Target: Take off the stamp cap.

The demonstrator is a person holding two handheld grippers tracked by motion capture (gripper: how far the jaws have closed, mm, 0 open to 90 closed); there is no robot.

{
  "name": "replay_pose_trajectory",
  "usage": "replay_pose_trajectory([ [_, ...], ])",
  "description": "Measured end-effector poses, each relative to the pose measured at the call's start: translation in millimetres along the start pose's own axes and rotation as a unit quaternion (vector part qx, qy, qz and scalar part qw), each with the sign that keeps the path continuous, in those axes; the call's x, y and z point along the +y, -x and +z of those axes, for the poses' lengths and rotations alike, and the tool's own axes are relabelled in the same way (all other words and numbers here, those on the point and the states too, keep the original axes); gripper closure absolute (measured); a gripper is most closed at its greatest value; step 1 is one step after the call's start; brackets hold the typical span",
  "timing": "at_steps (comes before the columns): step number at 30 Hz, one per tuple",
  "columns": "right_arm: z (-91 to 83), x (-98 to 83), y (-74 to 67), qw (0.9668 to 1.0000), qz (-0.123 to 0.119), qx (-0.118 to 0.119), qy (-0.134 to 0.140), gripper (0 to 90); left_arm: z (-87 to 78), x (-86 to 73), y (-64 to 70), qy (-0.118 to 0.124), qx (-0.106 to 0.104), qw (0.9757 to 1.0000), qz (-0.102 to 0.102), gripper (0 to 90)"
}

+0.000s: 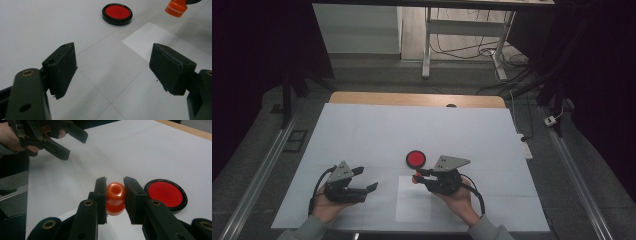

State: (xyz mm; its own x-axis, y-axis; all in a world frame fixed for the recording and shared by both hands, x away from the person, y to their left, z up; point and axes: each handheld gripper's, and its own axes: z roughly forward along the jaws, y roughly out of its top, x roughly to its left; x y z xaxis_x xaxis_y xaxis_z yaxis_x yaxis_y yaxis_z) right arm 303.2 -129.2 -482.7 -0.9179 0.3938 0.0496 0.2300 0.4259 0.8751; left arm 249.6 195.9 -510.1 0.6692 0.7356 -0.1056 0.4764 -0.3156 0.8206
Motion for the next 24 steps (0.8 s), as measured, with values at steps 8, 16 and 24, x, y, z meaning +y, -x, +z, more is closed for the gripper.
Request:
replay_pose_trajectory([
  [8,-0.3,4.4,0.2,0.9999,-0.01,0.001,0.005,71.8,7.7,11.2,8.2,-0.006,-0.009,0.9998,0.016,22.3],
  [16,-1.4,4.4,-1.2,0.9999,-0.005,0.001,0.01,71.8,18.5,25.6,19.4,-0.012,-0.026,0.9989,0.038,22.7],
  [24,-1.6,3.9,0.6,1.0,-0.001,-0.002,0.009,71.8,30.8,36.9,26.7,-0.017,-0.045,0.9973,0.055,23.0],
])
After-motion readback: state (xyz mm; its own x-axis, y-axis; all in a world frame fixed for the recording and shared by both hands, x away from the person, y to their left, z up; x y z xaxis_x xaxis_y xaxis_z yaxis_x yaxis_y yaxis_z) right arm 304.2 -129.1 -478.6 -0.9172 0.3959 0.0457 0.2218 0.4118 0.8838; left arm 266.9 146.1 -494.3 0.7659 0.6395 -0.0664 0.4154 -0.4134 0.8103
